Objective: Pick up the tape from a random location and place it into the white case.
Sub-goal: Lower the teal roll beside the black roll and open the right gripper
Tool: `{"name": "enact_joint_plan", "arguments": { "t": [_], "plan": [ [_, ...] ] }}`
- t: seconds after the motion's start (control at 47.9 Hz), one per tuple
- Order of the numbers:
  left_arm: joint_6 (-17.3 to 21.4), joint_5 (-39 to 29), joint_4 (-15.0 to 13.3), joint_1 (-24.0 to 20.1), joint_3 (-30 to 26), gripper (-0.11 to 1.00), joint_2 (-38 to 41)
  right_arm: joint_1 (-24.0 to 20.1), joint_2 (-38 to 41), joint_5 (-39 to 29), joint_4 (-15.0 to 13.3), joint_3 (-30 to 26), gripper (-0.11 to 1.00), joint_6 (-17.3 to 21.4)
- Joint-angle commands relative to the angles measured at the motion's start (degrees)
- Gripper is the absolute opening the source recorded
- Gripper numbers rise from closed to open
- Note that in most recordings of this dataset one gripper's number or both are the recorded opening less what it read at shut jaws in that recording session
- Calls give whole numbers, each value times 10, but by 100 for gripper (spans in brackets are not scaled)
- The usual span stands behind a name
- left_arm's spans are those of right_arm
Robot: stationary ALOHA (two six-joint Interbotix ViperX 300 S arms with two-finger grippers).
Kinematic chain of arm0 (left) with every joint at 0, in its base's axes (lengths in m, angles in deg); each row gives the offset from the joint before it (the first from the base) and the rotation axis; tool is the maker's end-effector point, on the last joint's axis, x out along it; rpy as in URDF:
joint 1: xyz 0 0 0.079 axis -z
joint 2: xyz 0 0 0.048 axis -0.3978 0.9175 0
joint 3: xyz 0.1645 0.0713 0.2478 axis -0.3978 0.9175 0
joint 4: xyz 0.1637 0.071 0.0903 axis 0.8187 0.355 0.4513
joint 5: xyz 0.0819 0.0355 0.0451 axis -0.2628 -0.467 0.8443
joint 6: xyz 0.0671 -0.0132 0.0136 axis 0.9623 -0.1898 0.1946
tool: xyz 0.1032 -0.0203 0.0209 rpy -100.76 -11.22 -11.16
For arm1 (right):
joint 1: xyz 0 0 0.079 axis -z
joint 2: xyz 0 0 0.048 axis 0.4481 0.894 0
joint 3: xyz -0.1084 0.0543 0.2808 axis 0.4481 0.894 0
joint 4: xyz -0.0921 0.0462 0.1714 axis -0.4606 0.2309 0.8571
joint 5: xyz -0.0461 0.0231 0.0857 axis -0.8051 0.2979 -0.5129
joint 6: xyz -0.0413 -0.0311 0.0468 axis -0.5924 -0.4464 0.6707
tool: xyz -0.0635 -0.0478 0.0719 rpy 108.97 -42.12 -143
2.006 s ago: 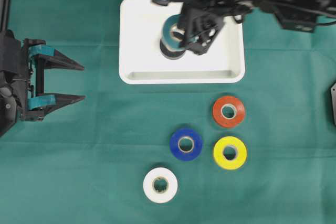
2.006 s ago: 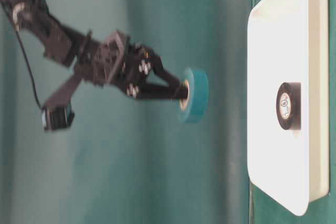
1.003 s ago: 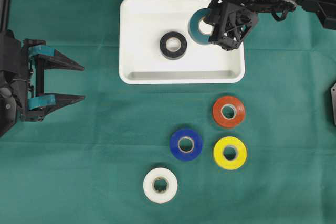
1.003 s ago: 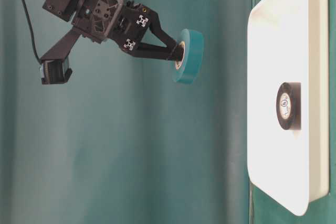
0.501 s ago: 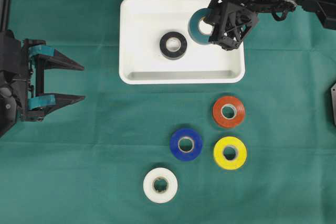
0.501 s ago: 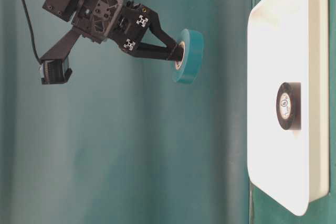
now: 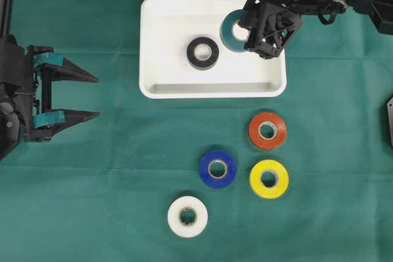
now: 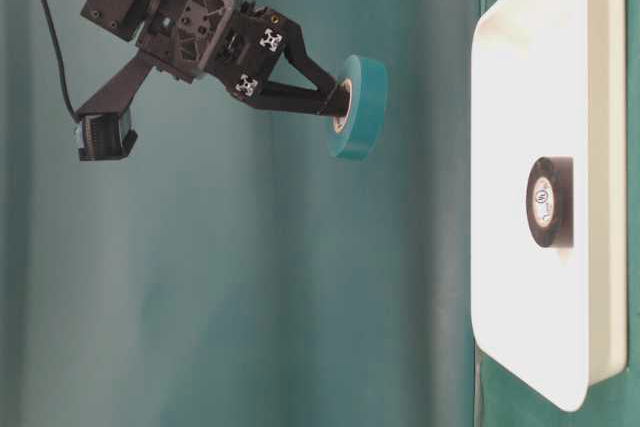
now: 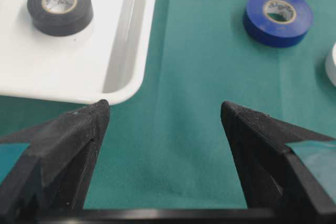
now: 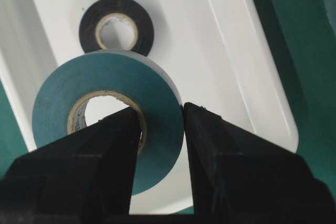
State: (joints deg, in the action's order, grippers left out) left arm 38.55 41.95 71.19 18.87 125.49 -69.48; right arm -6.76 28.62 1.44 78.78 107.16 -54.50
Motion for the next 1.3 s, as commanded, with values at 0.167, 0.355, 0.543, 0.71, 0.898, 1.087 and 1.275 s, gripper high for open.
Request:
{"name": "enact_joint_plan", "arguments": {
  "t": [0.167,0.355,0.543,0.71,0.898,1.087,1.275],
  "plan": [
    [1,3,0,-2,-9,84,2,-2,-8,13,0,2,29,0],
    [1,3,0,-2,-10,84,2,-1,15,43,0,20,29,0],
    [1,3,0,-2,-10,84,2,9,52,91,0,45,29,1],
    [1,4,-1,-2,-10,84,2,21,92,129,0,62,29,1],
    [1,5,-1,-2,-10,84,2,30,124,160,0,76,29,1],
    [1,5,-1,-1,-10,84,2,34,132,168,0,80,29,1],
    [1,5,-1,-2,-11,84,2,34,132,166,1,79,29,1]
  ]
}}
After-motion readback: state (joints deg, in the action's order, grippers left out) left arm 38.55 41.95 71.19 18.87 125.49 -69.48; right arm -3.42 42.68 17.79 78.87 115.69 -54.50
